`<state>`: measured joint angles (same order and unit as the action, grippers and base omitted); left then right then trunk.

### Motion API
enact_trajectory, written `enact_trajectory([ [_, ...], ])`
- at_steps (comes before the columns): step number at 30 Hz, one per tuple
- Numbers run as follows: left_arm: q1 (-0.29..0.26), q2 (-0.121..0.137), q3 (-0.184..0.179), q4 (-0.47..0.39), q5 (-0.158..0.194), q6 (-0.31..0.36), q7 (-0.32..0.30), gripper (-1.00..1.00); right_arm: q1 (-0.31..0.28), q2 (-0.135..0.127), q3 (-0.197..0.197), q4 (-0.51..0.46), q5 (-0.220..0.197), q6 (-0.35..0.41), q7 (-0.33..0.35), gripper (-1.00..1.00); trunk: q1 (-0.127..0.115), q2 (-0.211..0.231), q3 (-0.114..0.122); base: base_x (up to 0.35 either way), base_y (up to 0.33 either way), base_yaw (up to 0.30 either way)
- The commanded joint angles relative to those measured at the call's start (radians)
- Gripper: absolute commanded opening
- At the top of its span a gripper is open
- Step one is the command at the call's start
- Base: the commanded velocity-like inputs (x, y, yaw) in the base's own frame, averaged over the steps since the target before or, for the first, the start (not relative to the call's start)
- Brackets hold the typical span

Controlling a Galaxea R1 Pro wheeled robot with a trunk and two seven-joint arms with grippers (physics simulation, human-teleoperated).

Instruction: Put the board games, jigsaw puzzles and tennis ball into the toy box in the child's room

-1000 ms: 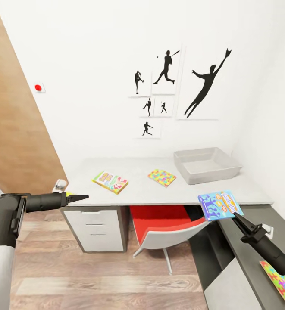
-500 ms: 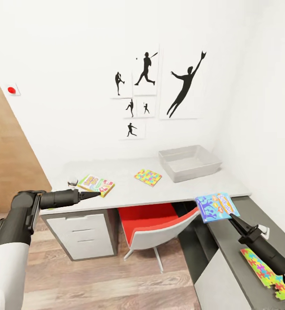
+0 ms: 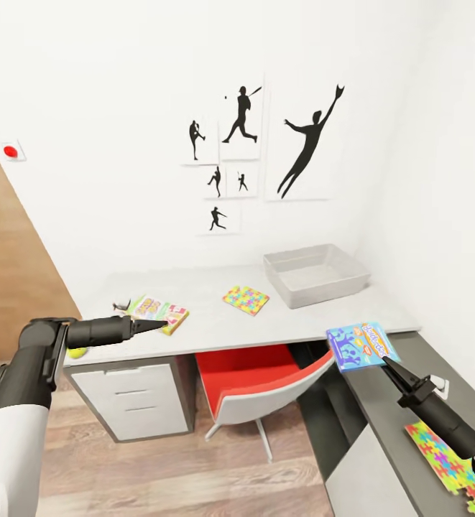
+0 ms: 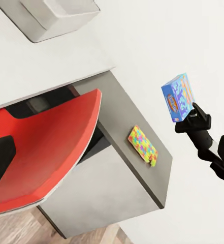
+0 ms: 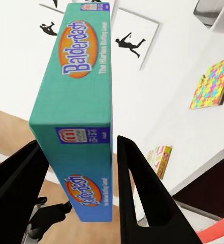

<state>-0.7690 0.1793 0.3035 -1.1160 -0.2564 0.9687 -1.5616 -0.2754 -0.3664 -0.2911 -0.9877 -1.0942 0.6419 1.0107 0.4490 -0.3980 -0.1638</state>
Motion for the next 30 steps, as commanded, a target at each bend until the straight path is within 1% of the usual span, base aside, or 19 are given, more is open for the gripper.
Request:
enact_trajectory([
  [1, -0.001, 0.000, 0.002, -0.001, -0.010, 0.010, -0.009, 1.00, -0.001, 0.000, 0.000, 0.000, -0.006, 0.007, 0.000, -1.00, 0.001, -0.002, -0.002, 0.219, 0.113, 0.000],
  [9, -0.001, 0.000, 0.007, -0.001, -0.010, 0.009, -0.009, 1.00, -0.001, 0.000, 0.000, 0.000, -0.006, 0.005, 0.000, -1.00, 0.001, -0.002, -0.002, 0.173, 0.029, 0.000],
  [14, -0.001, 0.001, 0.009, -0.001, -0.010, 0.009, -0.009, 1.00, -0.001, 0.000, 0.000, 0.000, -0.006, 0.004, 0.000, -1.00, 0.001, -0.002, -0.002, 0.242, 0.002, -0.035],
  [22, -0.001, 0.001, 0.009, -0.001, -0.010, 0.008, -0.009, 1.00, -0.001, 0.000, 0.000, 0.000, -0.006, 0.005, 0.000, -1.00, 0.001, -0.002, 0.003, 0.239, 0.008, -0.218],
  [27, -0.001, 0.000, 0.009, -0.001, -0.009, 0.008, -0.009, 1.00, -0.001, 0.000, 0.002, 0.000, -0.006, 0.004, 0.000, -1.00, 0.001, -0.002, 0.007, 0.188, 0.154, -0.247],
  [30, -0.001, 0.001, 0.009, -0.001, -0.009, 0.008, -0.009, 1.00, -0.001, 0.000, 0.002, 0.000, -0.006, 0.004, 0.001, -1.00, 0.001, -0.002, 0.008, 0.216, 0.172, -0.133],
])
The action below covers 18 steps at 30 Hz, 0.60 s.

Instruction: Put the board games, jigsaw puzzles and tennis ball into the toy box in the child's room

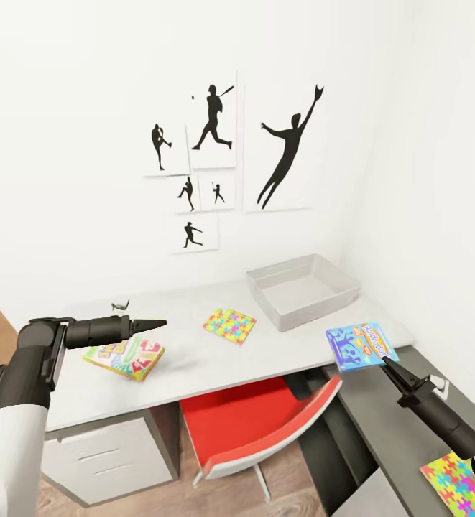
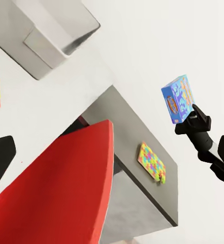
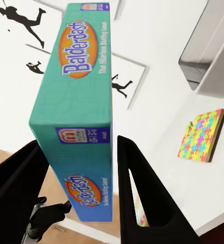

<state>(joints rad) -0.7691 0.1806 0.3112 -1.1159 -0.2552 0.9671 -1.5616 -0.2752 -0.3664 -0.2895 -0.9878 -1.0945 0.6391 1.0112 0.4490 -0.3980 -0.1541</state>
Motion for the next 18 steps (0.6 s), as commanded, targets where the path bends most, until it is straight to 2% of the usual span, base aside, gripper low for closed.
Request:
enact_trajectory([
  [1, -0.001, 0.000, 0.002, -0.001, -0.010, 0.010, -0.009, 1.00, -0.001, 0.000, 0.000, 0.000, -0.005, 0.007, 0.000, -1.00, 0.001, -0.002, -0.002, 0.198, 0.126, -0.064],
  [18, -0.001, -0.001, 0.001, -0.001, -0.010, 0.009, -0.009, 1.00, -0.001, 0.000, 0.000, 0.000, -0.005, 0.007, 0.000, -1.00, 0.001, -0.002, -0.002, 0.208, 0.033, -0.008],
])
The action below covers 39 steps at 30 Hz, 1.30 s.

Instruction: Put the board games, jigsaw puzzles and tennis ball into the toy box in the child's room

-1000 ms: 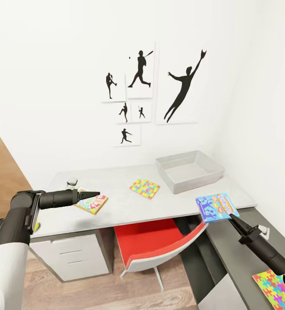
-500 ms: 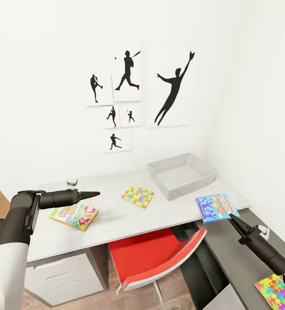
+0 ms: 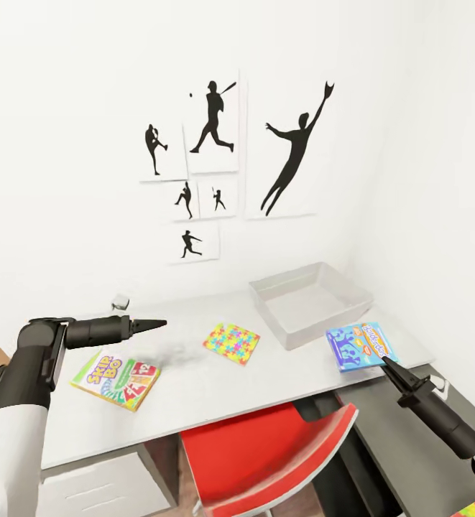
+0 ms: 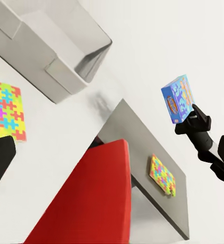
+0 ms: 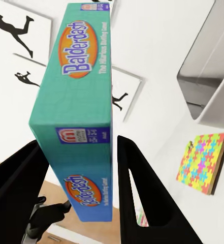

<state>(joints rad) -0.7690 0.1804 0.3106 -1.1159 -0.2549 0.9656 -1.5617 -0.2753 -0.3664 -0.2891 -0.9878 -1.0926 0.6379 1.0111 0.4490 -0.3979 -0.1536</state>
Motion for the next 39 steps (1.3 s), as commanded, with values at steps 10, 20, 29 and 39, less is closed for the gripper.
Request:
enact_trajectory([
  [10, -0.001, -0.001, 0.000, -0.001, -0.011, 0.010, -0.009, 1.00, -0.001, 0.000, 0.000, 0.000, -0.007, 0.008, 0.001, -1.00, 0.001, -0.002, -0.002, 0.183, 0.008, 0.000],
  [20, -0.001, -0.001, -0.005, -0.001, -0.011, 0.010, -0.009, 1.00, -0.001, 0.000, -0.002, 0.000, -0.007, 0.008, 0.001, -1.00, 0.001, -0.002, 0.003, 0.147, 0.007, -0.030],
  [29, -0.001, -0.001, -0.006, -0.001, -0.011, 0.011, -0.009, 1.00, -0.001, 0.000, -0.002, 0.000, -0.007, 0.008, 0.001, -1.00, 0.001, -0.002, 0.011, 0.060, -0.003, -0.073],
  [39, -0.001, -0.002, -0.007, -0.001, -0.011, 0.011, -0.009, 1.00, -0.001, 0.000, -0.001, 0.000, -0.007, 0.008, 0.001, -1.00, 0.001, -0.002, 0.012, 0.125, -0.052, -0.004],
])
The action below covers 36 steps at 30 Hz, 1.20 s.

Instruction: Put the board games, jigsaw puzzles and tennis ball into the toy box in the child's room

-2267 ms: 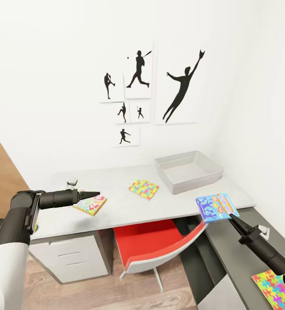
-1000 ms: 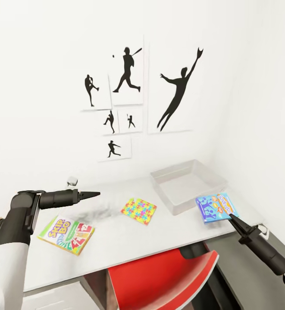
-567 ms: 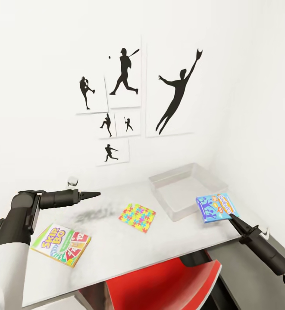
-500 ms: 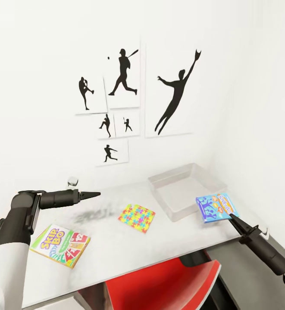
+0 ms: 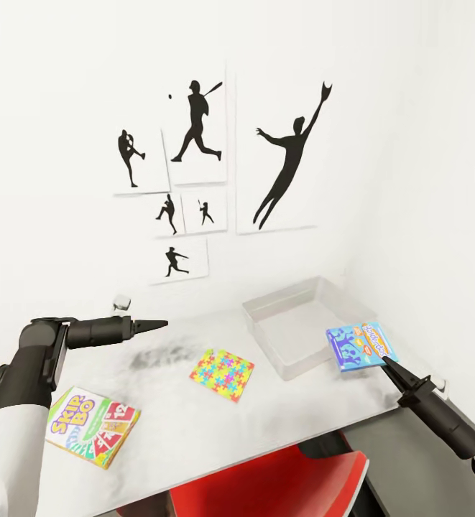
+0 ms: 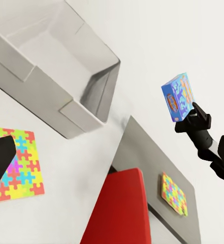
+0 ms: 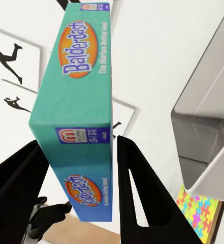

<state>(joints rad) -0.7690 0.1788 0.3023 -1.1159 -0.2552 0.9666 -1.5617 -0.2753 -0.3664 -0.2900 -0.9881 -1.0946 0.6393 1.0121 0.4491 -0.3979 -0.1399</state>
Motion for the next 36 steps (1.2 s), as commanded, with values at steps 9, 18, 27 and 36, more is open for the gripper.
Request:
enact_trajectory([
  [9, -0.001, 0.000, 0.001, -0.001, -0.012, 0.010, -0.009, 1.00, -0.001, 0.000, 0.000, 0.000, -0.005, 0.007, 0.000, -1.00, 0.001, -0.002, -0.002, 0.089, -0.002, 0.000],
  [18, -0.001, -0.001, 0.001, -0.001, -0.012, 0.010, -0.009, 1.00, -0.001, 0.000, 0.000, 0.000, -0.005, 0.007, 0.000, -1.00, 0.001, -0.002, -0.002, 0.065, 0.000, 0.000],
  [27, -0.001, -0.001, 0.001, -0.001, -0.012, 0.009, -0.009, 1.00, -0.001, 0.000, 0.000, 0.000, -0.005, 0.007, 0.000, -1.00, 0.001, -0.002, -0.002, 0.087, 0.000, 0.000],
  [36, -0.001, -0.001, 0.001, -0.001, -0.012, 0.009, -0.009, 1.00, -0.001, 0.000, 0.000, 0.000, -0.005, 0.006, 0.000, -1.00, 0.001, -0.002, -0.002, 0.033, 0.000, 0.000],
])
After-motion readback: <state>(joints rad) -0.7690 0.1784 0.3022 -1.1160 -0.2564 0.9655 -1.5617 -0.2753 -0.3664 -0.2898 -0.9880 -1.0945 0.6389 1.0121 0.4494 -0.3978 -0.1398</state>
